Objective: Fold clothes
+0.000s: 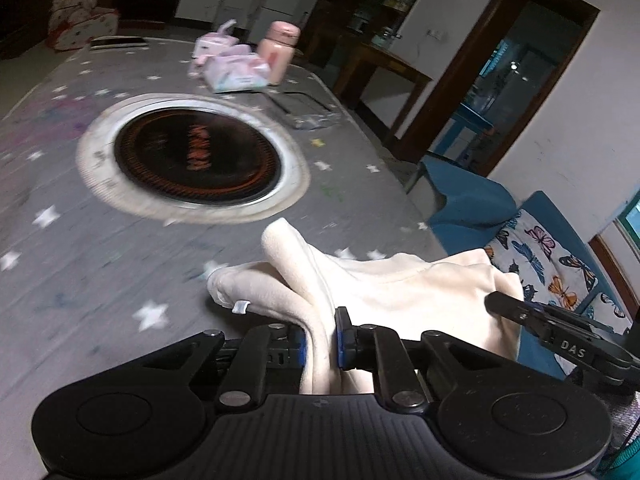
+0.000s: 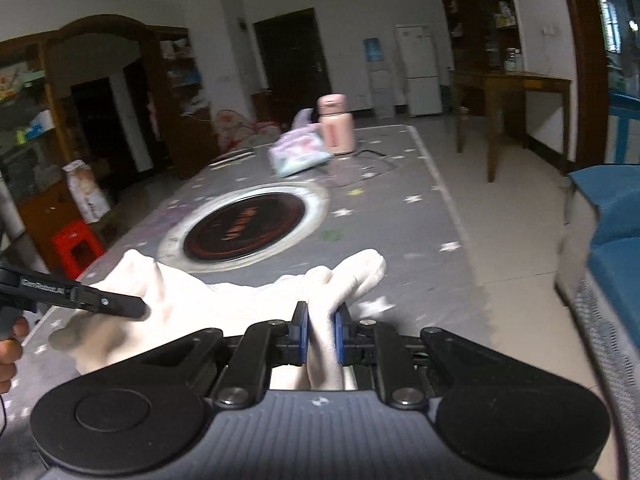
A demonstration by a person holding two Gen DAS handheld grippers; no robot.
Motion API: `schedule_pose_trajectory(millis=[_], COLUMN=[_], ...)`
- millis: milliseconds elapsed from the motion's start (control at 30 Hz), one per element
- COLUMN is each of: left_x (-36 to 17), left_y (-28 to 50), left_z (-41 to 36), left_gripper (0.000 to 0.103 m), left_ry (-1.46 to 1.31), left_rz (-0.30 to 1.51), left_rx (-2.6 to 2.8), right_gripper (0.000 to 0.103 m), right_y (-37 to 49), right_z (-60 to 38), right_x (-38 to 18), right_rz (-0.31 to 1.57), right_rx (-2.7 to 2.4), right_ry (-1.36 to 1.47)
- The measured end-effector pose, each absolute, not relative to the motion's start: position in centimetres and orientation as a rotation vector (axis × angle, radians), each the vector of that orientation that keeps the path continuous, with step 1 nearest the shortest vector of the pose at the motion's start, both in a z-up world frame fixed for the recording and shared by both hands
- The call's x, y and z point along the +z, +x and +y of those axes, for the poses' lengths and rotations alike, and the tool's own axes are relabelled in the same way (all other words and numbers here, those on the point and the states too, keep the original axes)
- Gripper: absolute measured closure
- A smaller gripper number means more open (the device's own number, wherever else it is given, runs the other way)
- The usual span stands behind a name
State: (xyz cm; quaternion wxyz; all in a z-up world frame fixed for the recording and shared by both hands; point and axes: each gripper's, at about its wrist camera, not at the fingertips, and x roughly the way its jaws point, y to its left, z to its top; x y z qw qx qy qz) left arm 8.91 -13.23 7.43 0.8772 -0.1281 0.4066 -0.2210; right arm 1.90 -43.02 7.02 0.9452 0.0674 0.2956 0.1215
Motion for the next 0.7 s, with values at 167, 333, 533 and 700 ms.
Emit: schedule_pose_trajectory(millis=[167,333,533,700], left_x=[6.6,4.5,2.9,3.5], left_y=[11.7,13.5,13.7,13.3], left_z=[-16.3,-18.0,-17.1,-15.7], left_gripper=[0.089,0.089,0.076,0.066], left_ry=[-0.255,-0.234,-0.188,-0.136], left_rz=[0.846,0.879,0.906,0.863], left_rx=[-0.484,-0.473,-0.434,-0.378], right_gripper=[0.092,0.091,0.082,0.082], right_y=[4.7,7.0,7.8,6.9], right_z=[-45.2,-46.8,-48.2,-48.8], right_x=[6.6,4.9,2.9,3.9], right_rz=[0.615,0.66,0.711,0.684], right_rx=[0.184,0.135,0.077,0.057], right_ry=[0.127,0.136,0.149,0.122])
